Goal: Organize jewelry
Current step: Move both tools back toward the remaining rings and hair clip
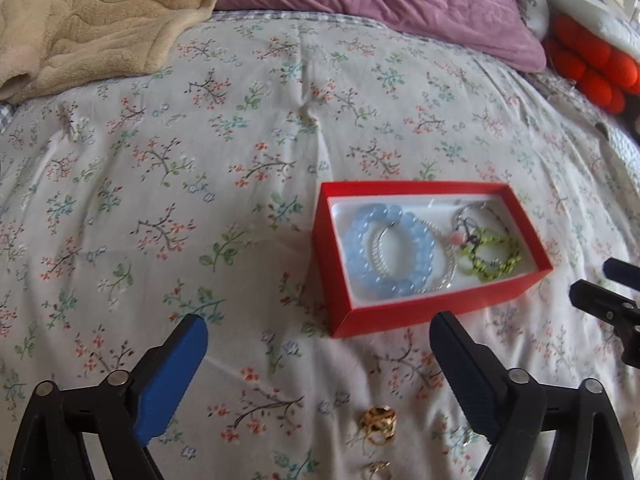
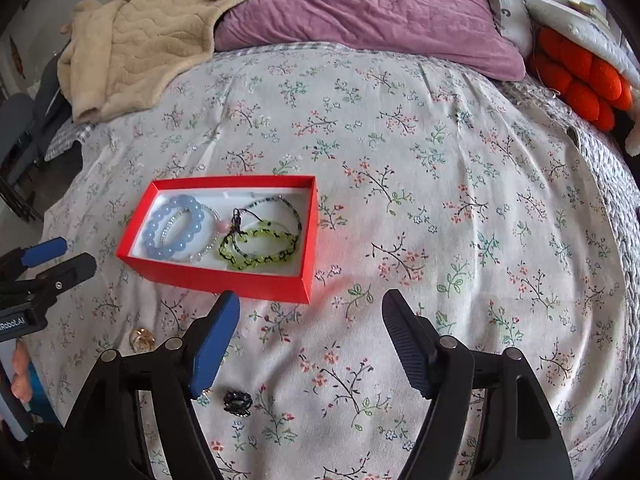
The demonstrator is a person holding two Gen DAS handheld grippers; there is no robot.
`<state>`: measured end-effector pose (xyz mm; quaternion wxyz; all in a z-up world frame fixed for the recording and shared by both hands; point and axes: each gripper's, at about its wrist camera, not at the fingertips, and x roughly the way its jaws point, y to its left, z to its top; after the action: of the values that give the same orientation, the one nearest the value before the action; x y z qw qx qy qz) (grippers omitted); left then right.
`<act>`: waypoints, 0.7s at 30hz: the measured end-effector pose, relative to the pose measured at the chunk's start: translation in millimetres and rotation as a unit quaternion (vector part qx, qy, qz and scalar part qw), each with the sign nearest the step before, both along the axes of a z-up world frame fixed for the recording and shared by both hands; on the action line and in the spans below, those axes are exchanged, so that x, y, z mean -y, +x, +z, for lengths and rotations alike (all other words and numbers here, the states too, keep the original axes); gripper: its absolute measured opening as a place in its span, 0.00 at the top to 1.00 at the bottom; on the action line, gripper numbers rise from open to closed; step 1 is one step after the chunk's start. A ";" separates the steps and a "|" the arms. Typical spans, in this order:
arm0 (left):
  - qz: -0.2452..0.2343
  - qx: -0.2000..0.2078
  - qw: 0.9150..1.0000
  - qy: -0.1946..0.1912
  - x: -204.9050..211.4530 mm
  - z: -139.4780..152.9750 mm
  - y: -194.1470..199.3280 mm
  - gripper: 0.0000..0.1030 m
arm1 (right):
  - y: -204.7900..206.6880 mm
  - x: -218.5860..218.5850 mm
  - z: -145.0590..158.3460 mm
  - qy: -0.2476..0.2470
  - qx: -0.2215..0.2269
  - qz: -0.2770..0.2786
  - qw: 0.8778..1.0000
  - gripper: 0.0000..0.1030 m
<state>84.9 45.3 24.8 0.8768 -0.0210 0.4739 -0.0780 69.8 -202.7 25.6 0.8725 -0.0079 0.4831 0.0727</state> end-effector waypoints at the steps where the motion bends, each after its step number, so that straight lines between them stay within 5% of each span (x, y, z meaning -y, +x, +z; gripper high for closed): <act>1: -0.001 -0.002 1.000 0.005 -0.8 -1.1 -2.5 0.06 | -2.4 0.9 -1.9 -0.005 -0.001 -0.001 1.000 0.21; 9: -0.018 -0.024 0.999 0.025 -6.1 -13.9 -24.1 0.02 | -22.9 -3.1 -14.1 -0.034 -0.012 0.020 0.999 0.10; 21: -0.038 -0.051 0.996 0.058 -14.2 -44.6 -50.8 0.01 | -60.8 -8.5 -50.9 -0.077 -0.056 0.077 0.993 0.08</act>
<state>34.2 59.4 -19.7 0.8474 0.0437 0.5226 -0.0828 9.1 -194.2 -25.3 0.8326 -0.1077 0.5336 0.1025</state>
